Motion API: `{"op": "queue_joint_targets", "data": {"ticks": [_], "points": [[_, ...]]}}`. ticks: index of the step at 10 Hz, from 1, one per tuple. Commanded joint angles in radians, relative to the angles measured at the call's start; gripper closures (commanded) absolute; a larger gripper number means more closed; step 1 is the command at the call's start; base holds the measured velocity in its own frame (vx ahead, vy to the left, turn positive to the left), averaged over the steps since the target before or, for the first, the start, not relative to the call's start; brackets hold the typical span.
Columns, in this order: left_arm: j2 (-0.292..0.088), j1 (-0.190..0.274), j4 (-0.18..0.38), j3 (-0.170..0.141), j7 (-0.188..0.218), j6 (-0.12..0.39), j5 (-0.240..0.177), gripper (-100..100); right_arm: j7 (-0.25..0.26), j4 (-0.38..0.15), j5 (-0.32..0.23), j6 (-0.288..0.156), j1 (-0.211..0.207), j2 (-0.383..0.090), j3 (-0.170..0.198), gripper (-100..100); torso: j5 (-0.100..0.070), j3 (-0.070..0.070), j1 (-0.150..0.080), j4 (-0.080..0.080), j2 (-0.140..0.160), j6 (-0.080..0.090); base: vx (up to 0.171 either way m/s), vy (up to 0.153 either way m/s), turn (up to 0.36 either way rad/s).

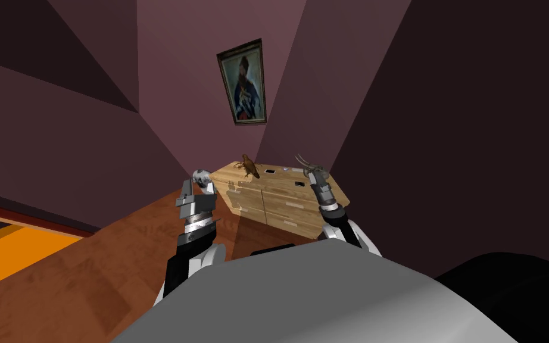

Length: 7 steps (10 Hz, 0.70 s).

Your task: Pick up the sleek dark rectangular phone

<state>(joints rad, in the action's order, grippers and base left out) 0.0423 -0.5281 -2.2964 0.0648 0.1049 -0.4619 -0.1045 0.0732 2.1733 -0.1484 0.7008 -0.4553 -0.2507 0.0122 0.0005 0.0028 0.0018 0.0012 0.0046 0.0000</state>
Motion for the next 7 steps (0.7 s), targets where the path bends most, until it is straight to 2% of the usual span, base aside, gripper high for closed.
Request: {"op": "queue_joint_targets", "data": {"ticks": [1,2,3,4,5,6,7], "points": [[0.000,0.000,0.000,0.000,0.000,0.000,0.000,0,-0.002,-0.031,-0.014,0.013,0.003,-0.050,0.014,-100,0.000,0.000,0.000,0.000,0.000,0.000,-0.073,0.030,0.019],[0.000,0.000,0.000,0.000,0.000,0.000,0.000,0,-0.002,-0.031,-0.014,0.013,0.003,-0.065,0.014,-100,0.000,0.000,0.000,0.000,0.000,0.000,-0.059,0.026,0.008],[0.000,0.000,0.000,0.000,0.000,0.000,0.000,0,-0.003,-0.063,-0.029,0.024,0.007,-0.103,0.028,-100,0.000,0.000,0.000,0.000,0.000,0.000,-0.074,0.040,0.026],[0.000,0.000,0.000,0.000,0.000,0.000,0.000,0,-0.003,-0.063,-0.029,0.024,0.007,-0.118,0.028,-100,0.000,0.000,0.000,0.000,0.000,0.000,-0.059,0.027,0.009],[0.000,0.000,0.000,0.000,0.000,0.000,0.000,0,-0.003,-0.097,-0.045,0.036,0.011,-0.156,0.042,-100,0.000,0.000,0.000,0.000,-0.001,0.000,-0.055,0.037,0.035],[0.000,0.000,0.000,0.000,0.000,0.000,0.000,0,-0.003,-0.097,-0.045,0.036,0.011,-0.174,0.042,-100,0.000,-0.001,0.000,0.000,-0.001,0.000,-0.047,0.029,0.013],[0.000,0.000,0.000,0.000,0.000,0.000,0.000,0,-0.002,-0.133,-0.062,0.047,0.015,-0.210,0.057,-100,0.000,-0.001,0.000,0.000,-0.001,0.000,-0.057,0.032,0.036]]}}
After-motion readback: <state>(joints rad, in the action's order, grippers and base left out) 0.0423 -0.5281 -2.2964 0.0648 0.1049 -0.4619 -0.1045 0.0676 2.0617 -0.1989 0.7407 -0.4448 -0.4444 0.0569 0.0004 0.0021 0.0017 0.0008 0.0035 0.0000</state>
